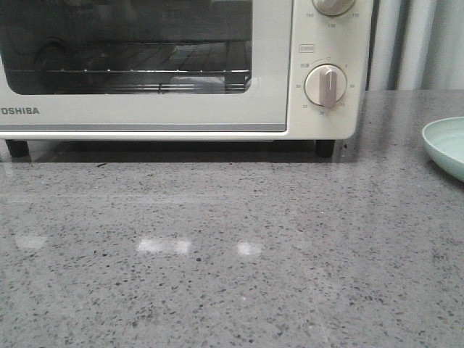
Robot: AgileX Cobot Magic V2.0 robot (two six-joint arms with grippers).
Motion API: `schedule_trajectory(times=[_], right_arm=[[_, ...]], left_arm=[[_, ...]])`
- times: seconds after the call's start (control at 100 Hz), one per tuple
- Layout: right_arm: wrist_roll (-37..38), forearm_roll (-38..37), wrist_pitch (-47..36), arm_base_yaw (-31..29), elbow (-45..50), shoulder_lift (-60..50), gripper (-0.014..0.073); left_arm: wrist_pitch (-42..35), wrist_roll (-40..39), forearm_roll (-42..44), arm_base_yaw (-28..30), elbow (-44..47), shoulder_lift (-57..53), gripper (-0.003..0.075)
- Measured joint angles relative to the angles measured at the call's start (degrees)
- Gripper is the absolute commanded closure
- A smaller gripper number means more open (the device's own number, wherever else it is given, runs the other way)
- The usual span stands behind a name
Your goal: Put bread in oven
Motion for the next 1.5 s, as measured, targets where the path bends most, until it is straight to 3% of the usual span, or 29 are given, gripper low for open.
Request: schedule_trajectory(times=[0.1,0.29,0.56,0.8,1.0,1.21,1.5], right_arm=[[4.72,-0.16,4.26,0.00,0.00,-0.23,0.0663],[6.73,-1.87,19.21,0.00,-3.23,-0.23,0.0663],[7.23,-2.19,40.40,0.00,-14.04,0.71,0.0663],[7.23,6.71,44.48,0.00,-20.47,6.53,0.0663],[7.31,8.98,44.48,0.00,-21.37,11.08,0.0662],[6.51,9.21,46.48,0.00,-23.15,14.19,0.0662],[-4.79,9.21,71.63,0.00,-37.21,22.40,0.0662]], left_arm=[[-0.35,0.00,1.29,0.00,0.00,0.00,0.0741],[0.14,0.00,8.45,0.00,-0.62,0.00,0.0741],[6.95,0.00,14.59,0.00,-10.85,2.89,0.0741],[12.54,0.00,16.15,0.00,-21.97,14.22,0.0741],[21.03,0.00,16.71,-0.42,-31.54,24.41,0.0741],[26.36,0.00,17.33,-9.04,-38.78,33.71,0.0741],[30.87,0.22,21.22,-26.32,-44.81,43.41,0.0741]])
